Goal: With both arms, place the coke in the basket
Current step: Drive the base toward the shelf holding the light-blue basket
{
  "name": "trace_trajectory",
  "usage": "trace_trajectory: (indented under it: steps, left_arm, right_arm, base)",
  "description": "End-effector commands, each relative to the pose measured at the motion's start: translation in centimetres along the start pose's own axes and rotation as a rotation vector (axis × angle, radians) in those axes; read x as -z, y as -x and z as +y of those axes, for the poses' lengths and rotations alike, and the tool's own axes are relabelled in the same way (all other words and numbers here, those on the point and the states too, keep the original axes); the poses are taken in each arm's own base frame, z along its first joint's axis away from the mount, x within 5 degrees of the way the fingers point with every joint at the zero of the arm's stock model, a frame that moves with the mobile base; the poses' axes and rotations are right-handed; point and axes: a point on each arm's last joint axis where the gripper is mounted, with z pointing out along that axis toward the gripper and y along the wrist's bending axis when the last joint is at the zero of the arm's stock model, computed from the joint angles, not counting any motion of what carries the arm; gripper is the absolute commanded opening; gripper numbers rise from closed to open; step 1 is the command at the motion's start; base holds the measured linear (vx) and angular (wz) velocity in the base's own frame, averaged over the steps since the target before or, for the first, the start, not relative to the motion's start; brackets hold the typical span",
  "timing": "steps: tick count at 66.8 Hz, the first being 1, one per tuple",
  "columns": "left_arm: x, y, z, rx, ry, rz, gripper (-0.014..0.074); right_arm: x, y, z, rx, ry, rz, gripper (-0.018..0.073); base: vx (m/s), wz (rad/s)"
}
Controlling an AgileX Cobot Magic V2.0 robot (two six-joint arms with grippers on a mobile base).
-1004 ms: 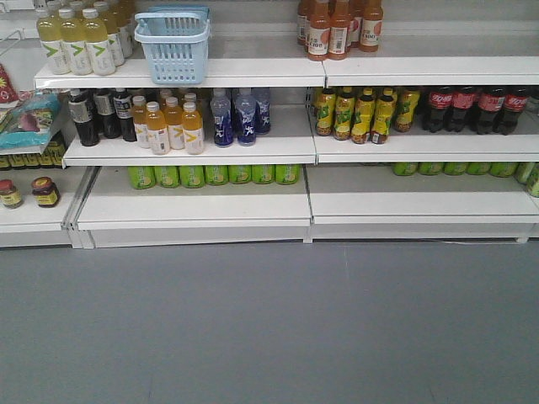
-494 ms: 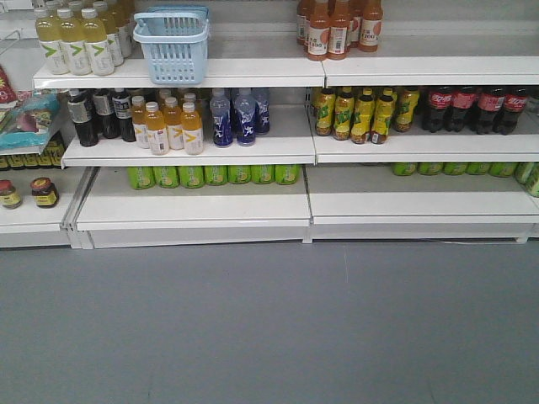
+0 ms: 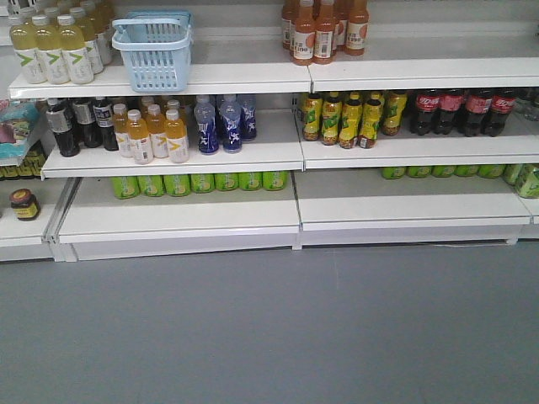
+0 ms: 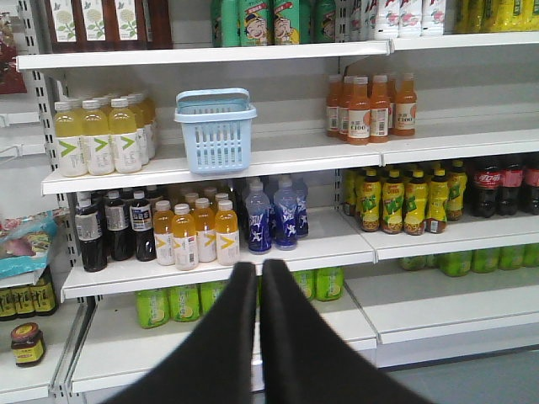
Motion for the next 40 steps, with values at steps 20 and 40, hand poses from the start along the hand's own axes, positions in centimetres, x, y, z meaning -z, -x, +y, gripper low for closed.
trace_trajectory:
  steps: [20, 40]
  left_arm:
    - [0.17, 0.7, 0.0, 0.001, -0.002, -0.096, -0.0006]
    - [0.17, 0.7, 0.0, 0.001, -0.002, -0.096, -0.0006]
  right_arm:
    - [0.05, 0.26, 0.01, 0.008, 0.002, -0.074, -0.0009]
    - [0.05, 0.26, 0.01, 0.008, 0.002, -0.074, -0.0009]
  base:
    - [0.07, 0.0]
    - [0.06, 0.05]
